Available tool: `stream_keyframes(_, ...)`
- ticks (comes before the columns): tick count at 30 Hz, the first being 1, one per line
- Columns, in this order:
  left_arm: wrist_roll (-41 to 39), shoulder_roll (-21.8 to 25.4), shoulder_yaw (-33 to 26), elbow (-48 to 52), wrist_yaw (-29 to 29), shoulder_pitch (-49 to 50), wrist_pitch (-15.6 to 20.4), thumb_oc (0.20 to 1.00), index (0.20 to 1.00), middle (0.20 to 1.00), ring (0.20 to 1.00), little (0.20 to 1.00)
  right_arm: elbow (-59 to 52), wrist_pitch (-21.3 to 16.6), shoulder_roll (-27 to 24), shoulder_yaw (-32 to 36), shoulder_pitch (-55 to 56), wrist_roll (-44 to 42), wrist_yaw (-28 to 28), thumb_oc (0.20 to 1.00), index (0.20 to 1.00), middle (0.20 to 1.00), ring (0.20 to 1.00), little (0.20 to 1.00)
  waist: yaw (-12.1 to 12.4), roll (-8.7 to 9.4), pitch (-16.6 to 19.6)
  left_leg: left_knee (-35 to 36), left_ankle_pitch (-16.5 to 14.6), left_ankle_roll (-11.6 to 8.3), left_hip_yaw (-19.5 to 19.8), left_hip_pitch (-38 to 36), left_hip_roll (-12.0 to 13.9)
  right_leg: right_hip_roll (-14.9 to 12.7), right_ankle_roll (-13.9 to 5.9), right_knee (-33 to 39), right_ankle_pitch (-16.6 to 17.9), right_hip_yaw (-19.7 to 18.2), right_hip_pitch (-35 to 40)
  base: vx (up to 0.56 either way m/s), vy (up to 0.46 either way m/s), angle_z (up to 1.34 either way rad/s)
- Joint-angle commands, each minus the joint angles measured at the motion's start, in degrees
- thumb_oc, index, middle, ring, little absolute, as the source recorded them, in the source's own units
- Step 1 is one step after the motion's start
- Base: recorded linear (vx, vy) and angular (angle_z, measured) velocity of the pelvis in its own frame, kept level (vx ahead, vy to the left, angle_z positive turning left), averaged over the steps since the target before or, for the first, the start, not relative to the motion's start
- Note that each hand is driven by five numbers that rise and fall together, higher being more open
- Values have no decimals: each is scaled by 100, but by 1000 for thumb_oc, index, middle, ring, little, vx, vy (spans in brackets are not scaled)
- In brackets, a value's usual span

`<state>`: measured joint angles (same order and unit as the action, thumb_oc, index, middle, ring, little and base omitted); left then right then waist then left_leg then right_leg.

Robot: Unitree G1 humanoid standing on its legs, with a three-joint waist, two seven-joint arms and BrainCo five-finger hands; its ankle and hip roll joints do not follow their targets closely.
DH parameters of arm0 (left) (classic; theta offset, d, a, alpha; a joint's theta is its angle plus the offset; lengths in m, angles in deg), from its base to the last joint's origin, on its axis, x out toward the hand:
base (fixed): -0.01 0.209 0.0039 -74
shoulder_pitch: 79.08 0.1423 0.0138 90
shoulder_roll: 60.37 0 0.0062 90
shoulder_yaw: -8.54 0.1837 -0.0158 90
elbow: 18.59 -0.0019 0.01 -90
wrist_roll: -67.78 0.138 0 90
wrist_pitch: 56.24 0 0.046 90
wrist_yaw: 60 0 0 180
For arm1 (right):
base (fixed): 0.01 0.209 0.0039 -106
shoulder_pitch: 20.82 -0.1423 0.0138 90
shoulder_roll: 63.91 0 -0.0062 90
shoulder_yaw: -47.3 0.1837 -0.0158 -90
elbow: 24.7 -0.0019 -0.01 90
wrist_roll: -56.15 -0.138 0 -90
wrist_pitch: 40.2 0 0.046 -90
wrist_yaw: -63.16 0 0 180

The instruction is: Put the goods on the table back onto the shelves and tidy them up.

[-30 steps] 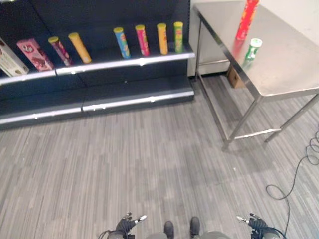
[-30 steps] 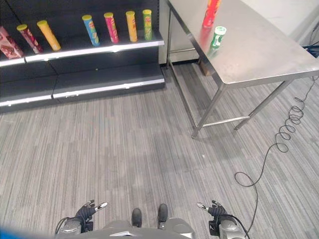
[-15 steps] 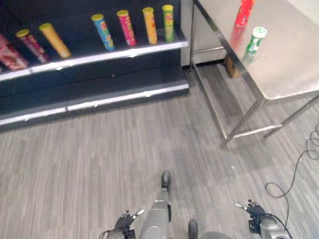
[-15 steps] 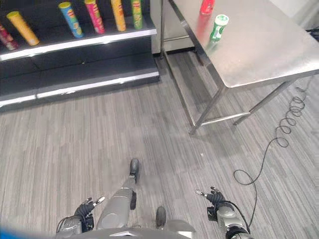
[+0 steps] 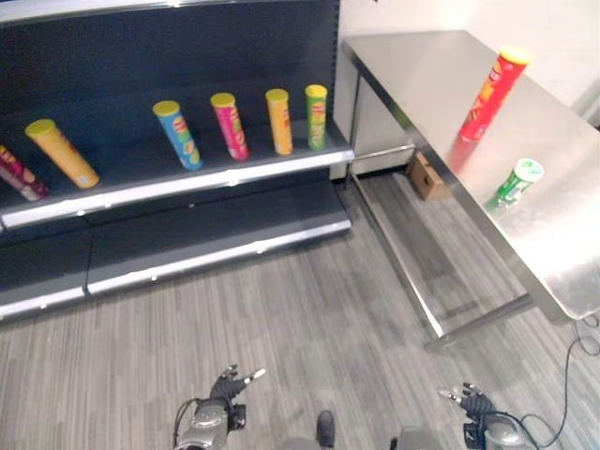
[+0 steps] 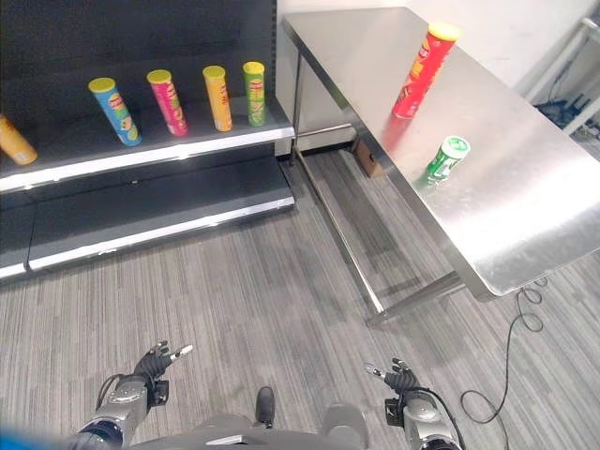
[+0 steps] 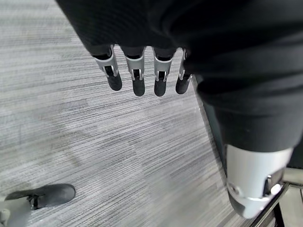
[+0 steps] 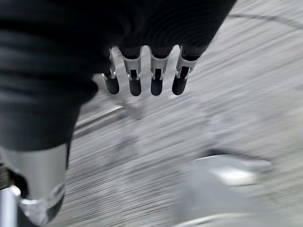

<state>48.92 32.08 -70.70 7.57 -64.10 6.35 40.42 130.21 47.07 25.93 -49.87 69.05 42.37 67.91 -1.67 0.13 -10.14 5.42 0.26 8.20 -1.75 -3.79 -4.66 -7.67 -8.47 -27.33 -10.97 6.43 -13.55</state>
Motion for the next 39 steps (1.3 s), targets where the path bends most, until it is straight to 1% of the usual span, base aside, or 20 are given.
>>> stream_keyframes(1,370,140,-187,117,35,-81,88,1000,1000,1000,1000,1000,165,4,-172,48,-82,27,91,1000,1000,1000,1000,1000,-131,145,-322,-285,-251,-717,-38,267,381,315,-6,1279,528,109,673,198,15,20)
stream_keyframes(5,513,77,-149,-14,64,-87,99,1000,1000,1000,1000,1000,303,29,-157,-9,-20,121,58,1000,1000,1000,1000,1000,-225,165,-379,-273,-389,-732,33,-31,295,421,-23,1794,772,217,505,203,-7,-6)
stream_keyframes(8,634,1,-71,-47,106,-80,126,1000,1000,1000,1000,1000,274,-3,-197,-58,38,186,29,1000,1000,1000,1000,1000,-240,227,-263,-257,-477,-783,50,-111,232,410,42,2399,890,307,904,177,-70,13)
stream_keyframes(14,666,-113,-59,-57,135,30,105,1000,1000,1000,1000,1000,143,-35,-326,-135,25,280,37,1000,1000,1000,1000,1000,-204,240,-87,-388,-635,-977,-39,-151,357,497,147,2832,837,358,1376,109,-110,18)
stream_keyframes(16,651,-143,-56,-30,165,91,100,1000,1000,1000,1000,1000,4,-73,-380,-159,68,274,-10,1000,1000,1000,1000,1000,-197,287,-137,-1244,-857,-1178,-100,53,411,528,277,2876,684,394,1577,66,-153,-2)
stream_keyframes(17,649,-146,-56,1,181,105,97,1000,1000,1000,1000,1000,-41,-84,-402,-166,79,273,-27,1000,1000,1000,1000,1000,-188,298,-180,-1749,-766,-1278,-107,184,447,566,346,2899,635,377,1659,26,-78,4)
stream_keyframes(18,649,-147,-56,1,181,105,96,1000,1000,1000,1000,1000,-42,-84,-403,-166,79,273,-27,1000,1000,1000,1000,1000,-190,290,-183,-1787,-787,-1281,-103,201,456,574,349,2900,635,380,1660,-24,-118,6)
stream_keyframes(19,610,-143,-59,114,191,113,72,1000,1000,1000,1000,1000,-135,-75,-478,-229,65,295,-36,1000,1000,1000,1000,1000,-90,339,-424,-3255,-242,-1460,71,881,469,588,519,2897,594,325,1813,-39,-76,7)
stream_keyframes(20,610,-143,-60,114,191,111,71,1000,1000,1000,1000,1000,-134,-75,-479,-229,63,295,-36,1000,1000,1000,1000,1000,-103,327,-418,-3296,-259,-1463,86,914,479,600,522,2895,595,338,1803,-34,-101,5)
stream_keyframes(21,569,-152,-52,146,177,104,64,1000,1000,1000,1000,1000,-165,-69,-510,-266,22,290,-26,1000,1000,1000,1000,1000,-66,348,-514,-3705,-102,-1451,164,1166,448,611,575,2924,603,307,1867,20,-44,8)
stream_keyframes(22,543,-156,-52,142,162,107,55,1000,1000,1000,1000,1000,-180,-53,-528,-288,-4,278,-31,1000,1000,1000,1000,1000,-48,376,-550,-3887,-115,-1402,133,1285,467,617,579,2987,590,288,1933,88,-22,-23)
stream_keyframes(23,504,-176,-53,104,158,111,50,1000,1000,1000,1000,1000,-123,-31,-536,-344,-36,315,-35,1000,1000,1000,1000,1000,-4,394,-549,-3615,-172,-1346,101,1446,627,570,539,3025,555,236,2032,138,38,-30)
stream_keyframes(25,493,-204,-39,28,149,129,63,1000,1000,1000,1000,1000,-102,-28,-558,-385,-39,380,-24,1000,1000,1000,1000,1000,60,420,-507,-2904,-305,-1330,226,1454,754,505,457,3055,526,176,2090,207,128,-45)
stream_keyframes(26,468,-189,-44,13,135,152,52,1000,1000,1000,1000,1000,-112,-25,-594,-447,-86,475,-15,1000,1000,1000,1000,1000,160,355,-461,-1822,-188,-1376,574,1243,822,549,397,3058,451,26,2137,235,181,-50)
stream_keyframes(27,470,-188,-52,-40,112,141,73,1000,1000,1000,1000,1000,-73,-25,-610,-456,-119,498,-4,1000,1000,1000,1000,1000,198,318,-421,-1593,-92,-1430,826,1256,842,561,367,3050,402,-49,2160,236,190,-55)
stream_keyframes(29,487,-225,-63,-178,126,127,64,1000,1000,1000,1000,1000,-9,-32,-579,-405,-108,520,-6,1000,1000,1000,1000,1000,172,226,-284,-1035,-11,-1497,938,963,963,569,332,3053,343,-133,2218,211,165,-55)
stream_keyframes(31,602,-240,-30,-264,142,127,62,1000,1000,1000,1000,1000,29,-25,-534,-294,-49,497,10,1000,1000,1000,1000,1000,92,173,-162,-732,2,-1514,738,676,1021,472,265,3044,371,-154,2223,200,223,-67)
stream_keyframes(35,649,-211,-8,-251,149,94,60,1000,1000,1000,1000,1000,76,2,-470,-234,-89,434,15,1000,1000,1000,1000,1000,54,151,-72,-540,-50,-1414,441,501,948,263,143,2954,431,-276,2099,90,229,-46)
stream_keyframes(37,677,-143,-36,-222,130,65,68,1000,1000,1000,1000,1000,26,19,-400,-155,-134,360,34,1000,1000,1000,1000,1000,23,146,-31,-607,-257,-1182,106,445,789,-21,-39,2788,528,-437,1880,66,324,-40)
stream_keyframes(39,684,-117,-53,-225,120,45,66,1000,1000,1000,1000,1000,5,16,-410,-138,-151,363,38,1000,1000,1000,1000,1000,17,147,-33,-652,-312,-1136,38,465,741,-92,-95,2723,565,-466,1801,19,201,-65)
